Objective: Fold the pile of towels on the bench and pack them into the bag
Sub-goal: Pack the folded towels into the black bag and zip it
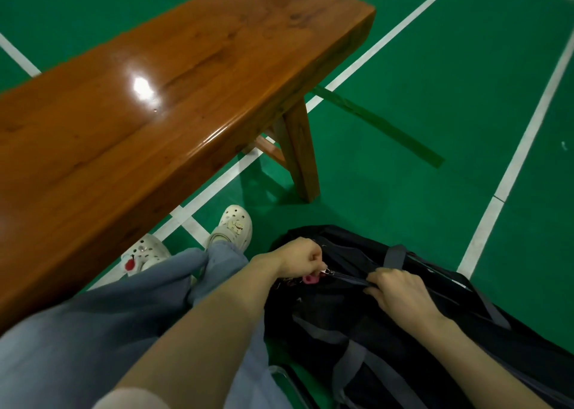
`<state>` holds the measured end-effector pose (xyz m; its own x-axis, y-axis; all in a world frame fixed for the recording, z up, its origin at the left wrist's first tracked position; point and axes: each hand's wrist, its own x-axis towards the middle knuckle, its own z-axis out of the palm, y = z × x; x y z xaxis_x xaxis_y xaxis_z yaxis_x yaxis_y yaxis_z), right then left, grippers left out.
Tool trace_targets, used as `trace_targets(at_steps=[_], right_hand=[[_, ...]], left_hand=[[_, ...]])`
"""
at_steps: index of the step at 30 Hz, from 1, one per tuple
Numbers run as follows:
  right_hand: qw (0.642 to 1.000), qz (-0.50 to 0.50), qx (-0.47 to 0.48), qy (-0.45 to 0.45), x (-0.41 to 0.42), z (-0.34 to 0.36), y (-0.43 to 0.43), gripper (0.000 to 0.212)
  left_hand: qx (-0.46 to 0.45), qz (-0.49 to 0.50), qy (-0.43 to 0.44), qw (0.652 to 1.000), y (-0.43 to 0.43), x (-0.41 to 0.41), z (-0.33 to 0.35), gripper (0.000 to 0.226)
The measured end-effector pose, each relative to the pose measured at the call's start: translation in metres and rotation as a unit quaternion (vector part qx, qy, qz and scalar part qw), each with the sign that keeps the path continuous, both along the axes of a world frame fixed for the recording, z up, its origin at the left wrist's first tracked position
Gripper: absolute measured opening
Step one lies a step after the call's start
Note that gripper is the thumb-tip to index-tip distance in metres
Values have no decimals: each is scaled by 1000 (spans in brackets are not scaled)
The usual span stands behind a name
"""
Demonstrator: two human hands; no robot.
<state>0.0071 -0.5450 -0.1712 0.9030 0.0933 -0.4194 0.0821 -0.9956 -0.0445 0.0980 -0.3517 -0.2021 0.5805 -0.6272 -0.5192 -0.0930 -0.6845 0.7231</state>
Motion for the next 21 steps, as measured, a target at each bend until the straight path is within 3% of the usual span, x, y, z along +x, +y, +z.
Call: trace_targets(at_steps=[7,15,21], right_hand=[[998,-24,14,-49,-15,20,-20,26],[996,-59,29,-54,-30,35,-38,24],[992,-97,47,-69,-41,38,-47,22]], left_hand=[[1,37,-42,998,5,-9,-1,24],[-61,142,98,983,-1,-22,3,27],[-76,168,153,971,-18,-36,-2,28]])
